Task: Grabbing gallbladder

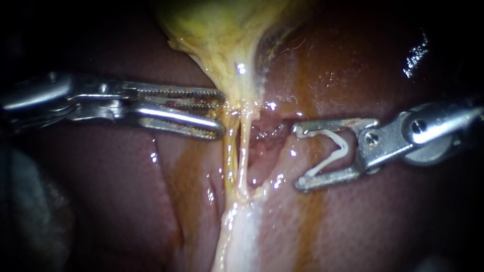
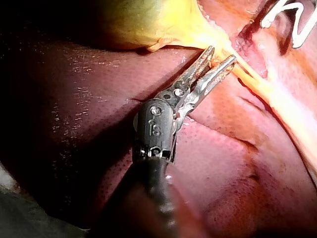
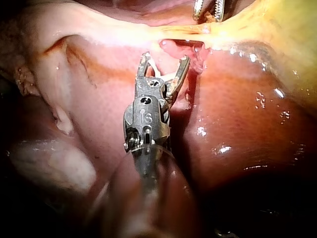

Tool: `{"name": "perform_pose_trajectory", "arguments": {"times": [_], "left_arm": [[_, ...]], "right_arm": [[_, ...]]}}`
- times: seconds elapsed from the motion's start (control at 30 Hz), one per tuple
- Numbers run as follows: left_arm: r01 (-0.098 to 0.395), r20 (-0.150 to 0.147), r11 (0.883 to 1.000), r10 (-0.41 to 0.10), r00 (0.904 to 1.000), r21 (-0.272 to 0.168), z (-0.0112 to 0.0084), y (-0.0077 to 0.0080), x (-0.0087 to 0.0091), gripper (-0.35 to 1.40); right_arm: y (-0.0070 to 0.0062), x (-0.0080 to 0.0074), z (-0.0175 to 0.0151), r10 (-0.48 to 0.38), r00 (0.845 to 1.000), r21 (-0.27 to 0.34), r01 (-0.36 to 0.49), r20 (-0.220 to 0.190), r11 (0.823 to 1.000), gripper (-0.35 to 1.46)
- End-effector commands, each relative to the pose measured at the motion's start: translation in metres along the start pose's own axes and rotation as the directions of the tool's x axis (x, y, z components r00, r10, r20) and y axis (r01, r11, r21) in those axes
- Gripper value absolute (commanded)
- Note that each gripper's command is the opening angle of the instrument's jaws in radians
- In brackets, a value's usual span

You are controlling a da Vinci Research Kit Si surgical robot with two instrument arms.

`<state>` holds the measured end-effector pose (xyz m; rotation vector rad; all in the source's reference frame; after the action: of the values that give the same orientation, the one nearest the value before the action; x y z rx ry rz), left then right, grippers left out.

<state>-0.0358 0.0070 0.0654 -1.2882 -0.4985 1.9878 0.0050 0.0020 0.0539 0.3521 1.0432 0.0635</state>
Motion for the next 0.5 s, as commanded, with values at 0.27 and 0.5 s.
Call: {"name": "perform_pose_trajectory", "arguments": {"times": [0.27, 0.5], "left_arm": [[0.01, 0.0, 1.0, -0.01, 0.9999, 0.001, -0.0002, -0.0002, -0.0003, 0.07], [0.007, 0.005, 1.0, -0.007, 1.0, 0.005, -0.0004, -0.0007, -0.0008, -0.12]], "right_arm": [[0.0, 0.0, 0.0, 0.0, 1.0, 0.0, 0.0, 0.0, 1.0, 0.5], [0.0, 0.0, 0.0, 0.0, 1.0, 0.0, 0.0, 0.0, 1.0, 0.5]]}}
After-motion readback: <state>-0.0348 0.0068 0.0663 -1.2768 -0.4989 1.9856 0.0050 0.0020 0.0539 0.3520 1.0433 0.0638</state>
